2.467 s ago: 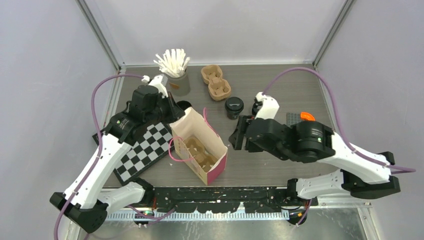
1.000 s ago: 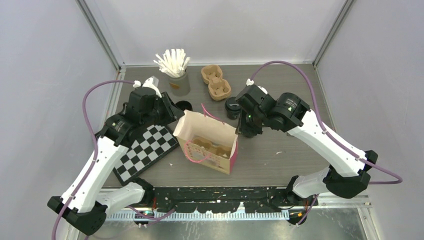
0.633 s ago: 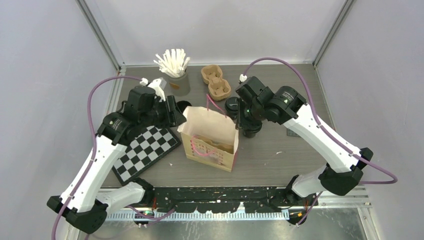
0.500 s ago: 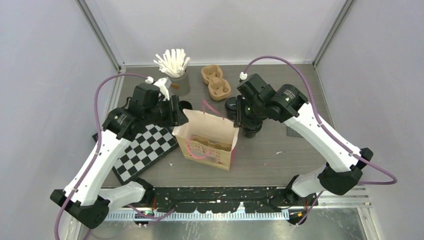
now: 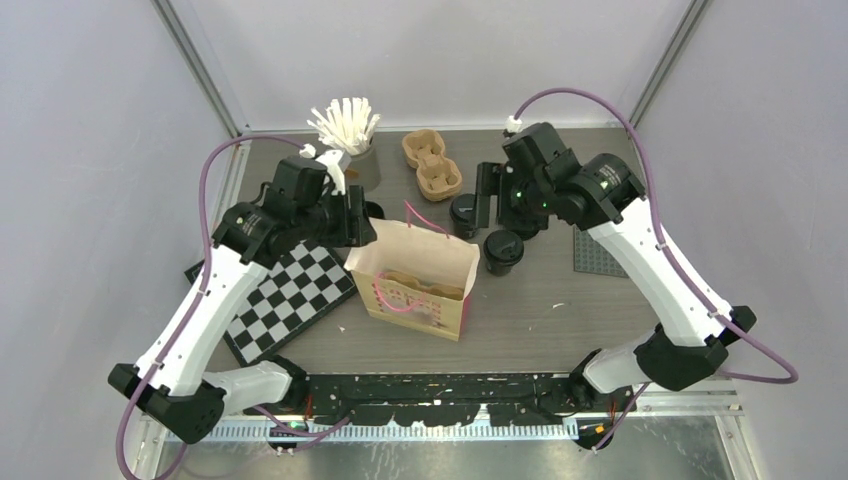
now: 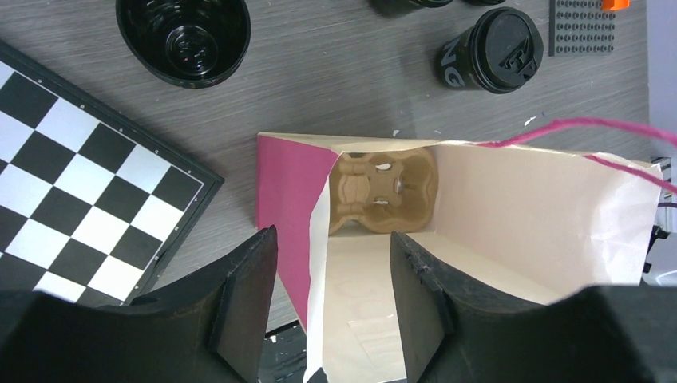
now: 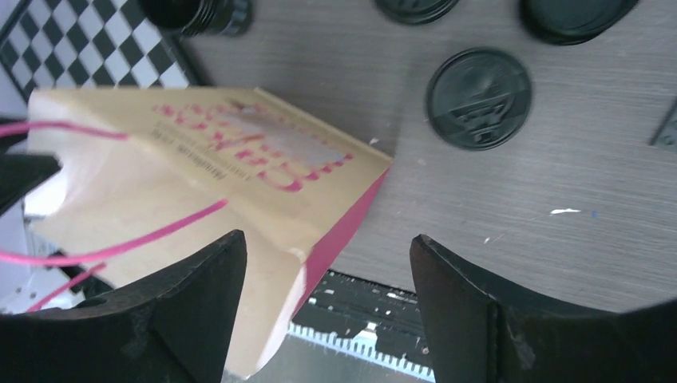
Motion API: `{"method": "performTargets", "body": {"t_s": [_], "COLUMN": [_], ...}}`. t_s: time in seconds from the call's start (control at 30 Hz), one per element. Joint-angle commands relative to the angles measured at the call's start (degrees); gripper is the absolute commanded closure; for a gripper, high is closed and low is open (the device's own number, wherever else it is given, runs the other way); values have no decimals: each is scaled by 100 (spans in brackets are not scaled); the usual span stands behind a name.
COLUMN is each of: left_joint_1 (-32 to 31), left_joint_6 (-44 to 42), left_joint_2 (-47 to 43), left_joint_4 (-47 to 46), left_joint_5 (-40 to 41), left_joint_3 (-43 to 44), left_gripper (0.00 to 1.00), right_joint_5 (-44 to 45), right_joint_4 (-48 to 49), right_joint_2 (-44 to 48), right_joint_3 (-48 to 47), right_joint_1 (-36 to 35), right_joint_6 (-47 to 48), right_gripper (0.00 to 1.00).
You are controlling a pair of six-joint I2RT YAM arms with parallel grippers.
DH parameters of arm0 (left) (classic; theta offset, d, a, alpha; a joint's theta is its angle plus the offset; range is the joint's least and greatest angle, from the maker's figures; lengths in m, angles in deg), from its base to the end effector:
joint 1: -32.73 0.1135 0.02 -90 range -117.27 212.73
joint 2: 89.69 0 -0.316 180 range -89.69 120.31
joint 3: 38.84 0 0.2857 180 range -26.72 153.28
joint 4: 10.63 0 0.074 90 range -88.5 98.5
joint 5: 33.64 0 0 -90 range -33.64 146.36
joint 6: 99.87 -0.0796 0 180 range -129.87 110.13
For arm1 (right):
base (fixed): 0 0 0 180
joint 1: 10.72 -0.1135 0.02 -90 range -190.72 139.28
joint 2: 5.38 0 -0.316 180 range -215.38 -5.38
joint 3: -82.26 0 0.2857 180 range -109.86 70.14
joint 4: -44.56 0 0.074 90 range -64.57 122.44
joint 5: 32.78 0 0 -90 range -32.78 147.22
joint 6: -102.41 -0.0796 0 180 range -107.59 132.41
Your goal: Pack the takeout coffee
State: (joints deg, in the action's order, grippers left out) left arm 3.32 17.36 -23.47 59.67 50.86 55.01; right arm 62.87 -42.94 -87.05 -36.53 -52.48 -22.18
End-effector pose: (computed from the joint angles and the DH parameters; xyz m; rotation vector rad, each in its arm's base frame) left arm 0.2213 -0.1335 0.4313 0.0958 2.3890 -0.5980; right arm 0.2288 0.1938 0.4806 -0.1120 2.4988 0.4598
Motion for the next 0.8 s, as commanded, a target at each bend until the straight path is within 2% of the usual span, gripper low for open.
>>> {"method": "performTargets", "body": {"t_s": [0.0,0.13,0.23,0.37,0.53,0.6,0.77], "left_joint_1": [-21,-21,-21,-21,-21,-21,-17], "left_joint_6": [-257,-414,-476,-424,-270,-221,-121], "left_joint_2": [-201,-207,-187,-231,-382,-410,-480], "left_joint_4": [91,26,-33,-18,-35,41,278], "left_joint_5": [66,-164,-320,-506,-625,-641,-563], "left_joint_3": [98,-40,-97,-133,-201,-174,-43], "left_gripper": [44,46,52,67,92,99,100], "right_joint_5": [199,2,5,117,-284,-398,-880], "right_joint_4": [317,692,965,1431,1833,1856,2184], "right_joint_2": [-13,-58,-138,-258,-585,-711,-785], "right_joint_3": [-42,408,907,1612,2070,2148,2435], "right_joint_1": [580,1298,1701,1861,1868,1872,1868], "right_joint_6": [443,790,1112,1580,2120,2291,2882], "right_gripper": [20,18,16,16,15,16,16]}}
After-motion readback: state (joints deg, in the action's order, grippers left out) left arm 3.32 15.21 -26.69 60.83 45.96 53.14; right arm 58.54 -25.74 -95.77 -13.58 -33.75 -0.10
